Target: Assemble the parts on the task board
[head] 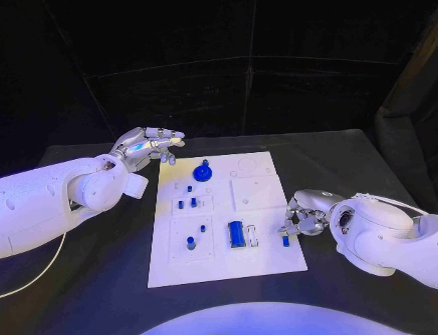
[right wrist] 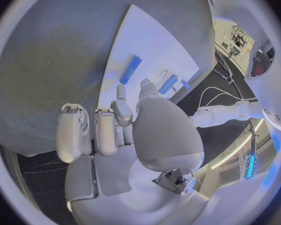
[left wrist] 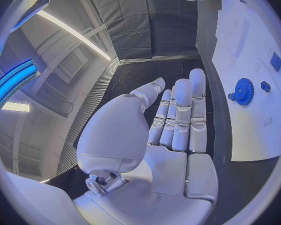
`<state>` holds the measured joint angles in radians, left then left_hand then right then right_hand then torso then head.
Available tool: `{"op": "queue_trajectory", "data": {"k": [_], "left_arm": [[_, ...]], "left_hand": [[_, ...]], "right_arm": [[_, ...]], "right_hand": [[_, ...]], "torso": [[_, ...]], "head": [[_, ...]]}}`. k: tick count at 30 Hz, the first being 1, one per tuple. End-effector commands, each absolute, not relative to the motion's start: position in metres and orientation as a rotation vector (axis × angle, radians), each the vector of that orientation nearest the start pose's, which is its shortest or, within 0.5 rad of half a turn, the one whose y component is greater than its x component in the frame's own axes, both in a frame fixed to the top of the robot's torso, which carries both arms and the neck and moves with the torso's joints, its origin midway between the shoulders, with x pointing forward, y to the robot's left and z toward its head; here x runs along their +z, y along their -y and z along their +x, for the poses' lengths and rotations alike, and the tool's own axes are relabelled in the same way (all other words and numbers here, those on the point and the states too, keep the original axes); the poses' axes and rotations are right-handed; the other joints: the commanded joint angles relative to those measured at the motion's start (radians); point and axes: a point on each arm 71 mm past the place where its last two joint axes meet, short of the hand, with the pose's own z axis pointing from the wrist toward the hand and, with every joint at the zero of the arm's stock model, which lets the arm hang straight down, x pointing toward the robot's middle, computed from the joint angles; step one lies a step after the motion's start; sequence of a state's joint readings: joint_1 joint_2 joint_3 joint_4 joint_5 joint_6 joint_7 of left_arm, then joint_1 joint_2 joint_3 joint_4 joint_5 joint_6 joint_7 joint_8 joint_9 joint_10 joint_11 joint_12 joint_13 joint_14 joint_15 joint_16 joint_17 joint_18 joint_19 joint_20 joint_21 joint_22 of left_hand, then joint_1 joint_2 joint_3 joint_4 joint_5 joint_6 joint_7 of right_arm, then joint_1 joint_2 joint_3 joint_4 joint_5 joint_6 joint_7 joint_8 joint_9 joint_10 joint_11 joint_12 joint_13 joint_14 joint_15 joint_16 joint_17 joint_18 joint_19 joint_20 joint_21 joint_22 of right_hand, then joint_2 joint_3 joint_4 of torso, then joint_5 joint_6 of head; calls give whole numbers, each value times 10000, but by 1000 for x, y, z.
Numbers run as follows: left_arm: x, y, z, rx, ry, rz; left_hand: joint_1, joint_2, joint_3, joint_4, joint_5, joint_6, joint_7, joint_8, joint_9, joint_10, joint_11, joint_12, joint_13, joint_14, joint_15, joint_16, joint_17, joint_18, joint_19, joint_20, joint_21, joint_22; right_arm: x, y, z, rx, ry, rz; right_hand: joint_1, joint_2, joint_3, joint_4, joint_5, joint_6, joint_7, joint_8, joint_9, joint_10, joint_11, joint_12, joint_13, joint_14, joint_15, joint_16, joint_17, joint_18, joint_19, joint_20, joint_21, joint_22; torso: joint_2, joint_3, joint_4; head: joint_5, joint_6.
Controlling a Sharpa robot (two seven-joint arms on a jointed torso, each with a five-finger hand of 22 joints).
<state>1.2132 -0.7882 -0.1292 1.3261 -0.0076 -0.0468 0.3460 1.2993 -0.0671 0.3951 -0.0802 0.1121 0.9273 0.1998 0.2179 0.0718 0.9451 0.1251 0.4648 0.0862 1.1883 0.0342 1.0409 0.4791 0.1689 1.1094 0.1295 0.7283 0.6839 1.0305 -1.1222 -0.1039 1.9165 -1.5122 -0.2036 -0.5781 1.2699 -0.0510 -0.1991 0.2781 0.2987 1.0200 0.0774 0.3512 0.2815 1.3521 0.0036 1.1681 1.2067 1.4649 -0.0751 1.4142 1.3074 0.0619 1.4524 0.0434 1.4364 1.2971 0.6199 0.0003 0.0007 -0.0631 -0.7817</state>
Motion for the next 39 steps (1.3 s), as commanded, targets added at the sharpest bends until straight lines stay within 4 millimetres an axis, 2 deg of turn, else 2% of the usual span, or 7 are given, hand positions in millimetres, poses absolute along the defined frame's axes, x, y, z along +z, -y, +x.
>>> {"op": "queue_trajectory", "data": {"k": [1,19,30,35,39], "left_arm": [[-216,-227,509,-16007,-16106,-10935],[-217,-228,508,-15992,-16144,-10956],[-217,-228,508,-15996,-16154,-10962],[-217,-229,507,-15993,-16167,-10969],[-217,-229,507,-15989,-16173,-10974]], "left_hand": [[-28,95,-52,18,-15,-73,1,34,9,-94,-9,50,-9,-49,27,5,-16,144,-14,78,-61,-14],[-32,97,-68,20,-16,-83,4,46,10,-105,-6,66,-9,-59,31,7,-22,143,-18,81,-69,-20],[-32,97,-68,20,-16,-83,4,46,10,-105,-6,66,-9,-59,31,7,-22,143,-18,81,-69,-20],[-32,97,-68,20,-16,-83,4,46,10,-105,-6,66,-9,-59,31,7,-22,143,-18,81,-69,-20],[-32,97,-68,20,-16,-83,4,46,10,-105,-6,66,-9,-59,31,7,-22,143,-18,81,-69,-20]], "right_arm": [[-257,242,363,2430,-21145,-302],[-263,238,365,1861,-21351,-873],[-270,229,363,2034,-21639,-1115],[-271,227,362,2032,-21657,-1209],[-271,226,363,1972,-21586,-1242]], "right_hand": [[108,-8,-66,-22,-69,84,4,-65,14,-70,-22,-41,-12,543,83,-61,32,-30,-61,-1,-57,-5],[217,4,-100,-49,-231,130,-4,-57,39,-77,-26,-55,-13,540,82,-79,19,-32,-59,1,-61,0],[830,173,-50,-384,-202,155,1,-97,75,-80,-32,-78,-1,546,74,-93,27,-34,-54,-8,-71,7],[1241,315,36,-638,39,176,-11,-134,80,-101,-50,-125,-21,550,60,-91,42,-38,-41,-18,-64,32],[1510,565,157,-790,-139,150,-1,-233,46,-119,-47,-187,-57,554,57,-90,57,-41,-32,-27,-59,46]], "torso": [[4,-7,-5],[-5,-20,5],[-7,-20,9],[-3,-18,9],[-4,-21,11]], "head": [[23,-29],[16,-86],[10,-121],[28,-147],[28,-141]]}}
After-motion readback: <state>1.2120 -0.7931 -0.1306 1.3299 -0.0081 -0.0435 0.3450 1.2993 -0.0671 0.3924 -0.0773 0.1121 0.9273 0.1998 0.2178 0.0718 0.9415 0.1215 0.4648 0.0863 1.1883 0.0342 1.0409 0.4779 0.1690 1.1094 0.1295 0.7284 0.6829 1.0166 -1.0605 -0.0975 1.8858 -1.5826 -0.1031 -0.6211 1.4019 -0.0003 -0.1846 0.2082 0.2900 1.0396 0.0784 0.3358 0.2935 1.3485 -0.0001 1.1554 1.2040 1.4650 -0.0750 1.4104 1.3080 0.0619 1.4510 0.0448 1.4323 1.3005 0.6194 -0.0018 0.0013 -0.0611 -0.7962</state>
